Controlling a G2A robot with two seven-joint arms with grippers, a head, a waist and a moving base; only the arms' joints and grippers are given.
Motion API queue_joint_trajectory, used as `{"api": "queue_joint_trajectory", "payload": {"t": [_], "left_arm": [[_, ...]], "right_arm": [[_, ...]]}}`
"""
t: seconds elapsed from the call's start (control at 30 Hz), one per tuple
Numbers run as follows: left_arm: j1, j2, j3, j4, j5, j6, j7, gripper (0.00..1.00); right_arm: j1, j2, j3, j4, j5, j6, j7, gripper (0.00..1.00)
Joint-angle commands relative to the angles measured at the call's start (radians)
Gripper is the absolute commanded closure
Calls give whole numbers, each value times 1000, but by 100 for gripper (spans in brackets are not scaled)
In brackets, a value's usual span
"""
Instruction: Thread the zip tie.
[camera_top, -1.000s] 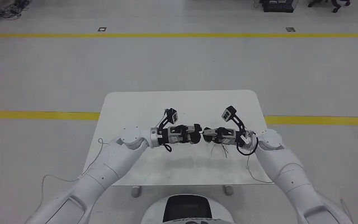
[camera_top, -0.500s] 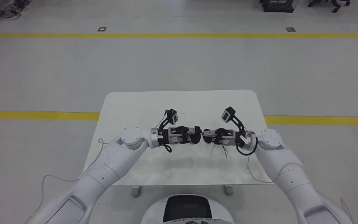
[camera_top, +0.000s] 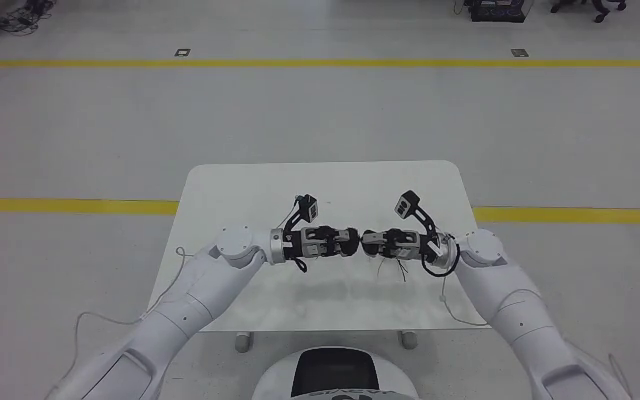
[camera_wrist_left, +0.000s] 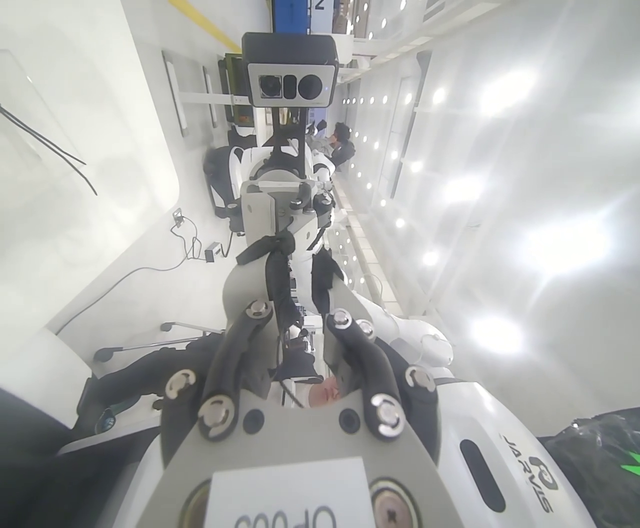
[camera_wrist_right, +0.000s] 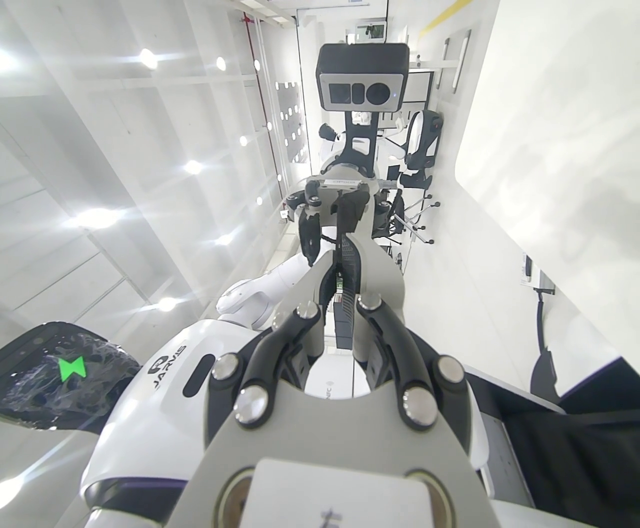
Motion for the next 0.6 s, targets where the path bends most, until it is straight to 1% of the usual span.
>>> {"api": "queue_joint_trajectory", "payload": {"t": [0.0, 0.23, 0.3, 0.37, 0.57], "left_arm": [[0, 0, 0, -1, 2, 1, 1, 96], [1, 0, -1, -2, 5, 3, 1, 96], [1, 0, -1, -2, 6, 3, 0, 93], [1, 0, 0, -2, 7, 4, 0, 87], [1, -1, -1, -1, 9, 5, 1, 87]], "right_arm": [[1, -1, 0, 0, 4, -1, 0, 100], [5, -2, -3, 1, 2, -2, -2, 100], [6, -2, -4, 1, 3, -2, -2, 100], [7, -3, -4, 2, 2, -3, -1, 100], [8, -3, -5, 2, 3, -4, -1, 100]]}}
